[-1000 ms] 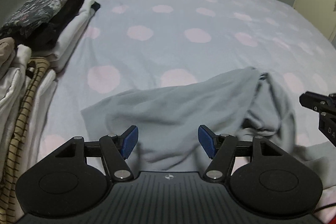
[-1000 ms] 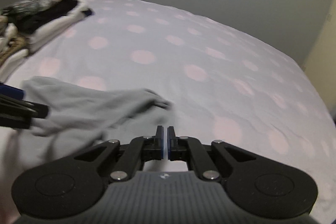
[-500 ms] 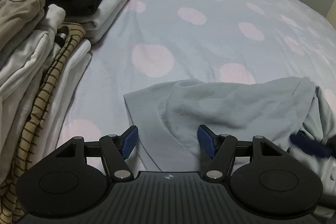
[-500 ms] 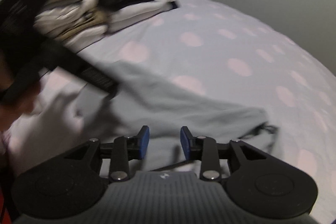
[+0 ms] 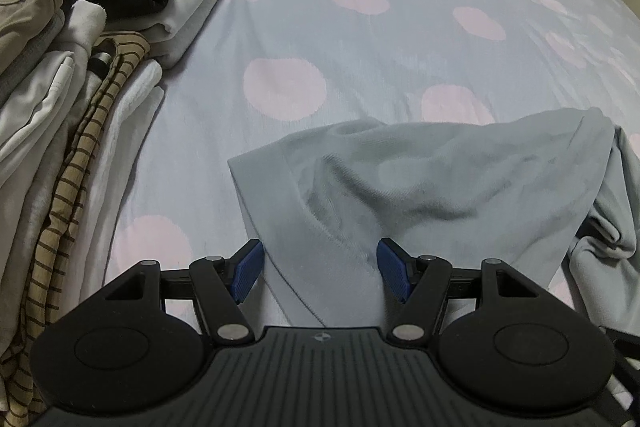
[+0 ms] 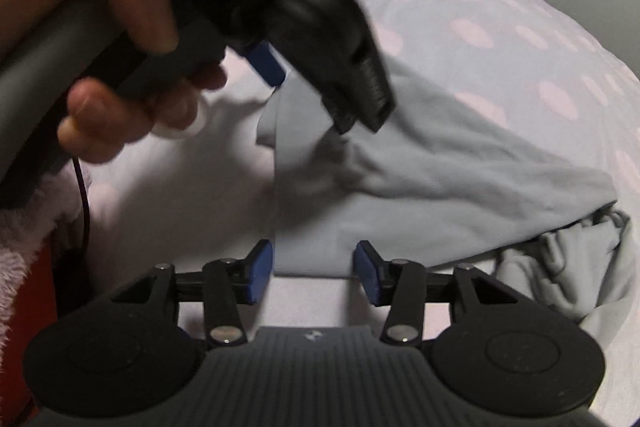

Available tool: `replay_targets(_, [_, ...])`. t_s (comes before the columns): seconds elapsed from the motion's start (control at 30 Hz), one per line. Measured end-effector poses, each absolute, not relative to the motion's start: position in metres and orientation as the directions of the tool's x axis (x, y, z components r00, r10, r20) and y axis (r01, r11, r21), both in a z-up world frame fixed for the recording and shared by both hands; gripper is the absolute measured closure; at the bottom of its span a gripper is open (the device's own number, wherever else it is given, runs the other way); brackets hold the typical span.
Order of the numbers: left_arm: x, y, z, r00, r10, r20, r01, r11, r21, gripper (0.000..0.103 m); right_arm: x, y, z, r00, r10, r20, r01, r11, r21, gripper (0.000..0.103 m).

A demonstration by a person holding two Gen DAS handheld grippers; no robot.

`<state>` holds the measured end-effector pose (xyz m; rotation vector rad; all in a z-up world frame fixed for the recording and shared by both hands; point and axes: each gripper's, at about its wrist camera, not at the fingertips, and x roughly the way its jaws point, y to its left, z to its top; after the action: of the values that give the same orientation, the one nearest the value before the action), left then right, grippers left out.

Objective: Fold clothes

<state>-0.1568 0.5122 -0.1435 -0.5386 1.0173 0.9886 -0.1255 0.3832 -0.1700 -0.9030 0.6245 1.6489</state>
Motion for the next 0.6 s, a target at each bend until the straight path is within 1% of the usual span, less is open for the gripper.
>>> replay_targets(0.1, [-0.156,0.511,-0.143,0.169,0.429,-0.888,-0.873,0.483,0.067,0.028,-0.130,0.384,-0.175,-0.075,0.559,-0.826,-0.966,-0.247,-0.079,0.057])
replay_targets(0.17, [-0.156,0.510,-0.143,0.168,0.431,-0.887,-0.872,0.485,0.071,0.028,-0.133,0.383,-0.174,-0.067,0.559,-0.826,-0.966,-0.243,-0.086,0.063])
replay_targets(0.23, [-0.156,0.509,-0.142,0.167,0.433,-0.886,-0.870,0.487,0.075,0.028,-0.135,0.382,-0.172,-0.055,0.564,-0.824,-0.966,-0.240,-0.100,0.065])
replay_targets(0.27, [-0.156,0.509,-0.142,0.166,0.435,-0.885,-0.869,0.488,0.077,0.028,-0.134,0.382,-0.171,-0.046,0.571,-0.820,-0.967,-0.233,-0.108,0.078])
replay_targets(0.3, [-0.156,0.509,-0.142,0.165,0.436,-0.885,-0.869,0.489,0.079,0.028,-0.133,0.381,-0.169,-0.039,0.578,-0.815,-0.968,-0.223,-0.112,0.081])
replay_targets(0.37, [-0.157,0.508,-0.141,0.170,0.438,-0.883,-0.869,0.489,0.076,0.028,-0.126,0.382,-0.162,-0.039,0.590,-0.807,-0.978,-0.187,-0.089,0.084])
replay_targets(0.43, [-0.159,0.508,-0.137,0.187,0.445,-0.876,-0.871,0.488,0.062,0.028,-0.115,0.384,-0.154,-0.001,0.618,-0.786,-0.987,-0.127,-0.098,0.085])
replay_targets(0.53, [-0.163,0.507,-0.127,0.227,0.483,-0.846,-0.875,0.482,0.040,0.028,-0.095,0.385,-0.139,0.034,0.655,-0.755,-0.996,-0.037,-0.077,0.086])
replay_targets(0.57, [-0.165,0.507,-0.124,0.237,0.500,-0.833,-0.877,0.478,0.037,0.028,-0.087,0.386,-0.133,0.055,0.667,-0.743,-0.997,-0.001,-0.074,0.102])
replay_targets(0.6, [-0.167,0.506,-0.120,0.249,0.516,-0.819,-0.880,0.474,0.032,0.028,-0.079,0.386,-0.128,0.082,0.677,-0.731,-0.996,0.038,-0.076,0.103])
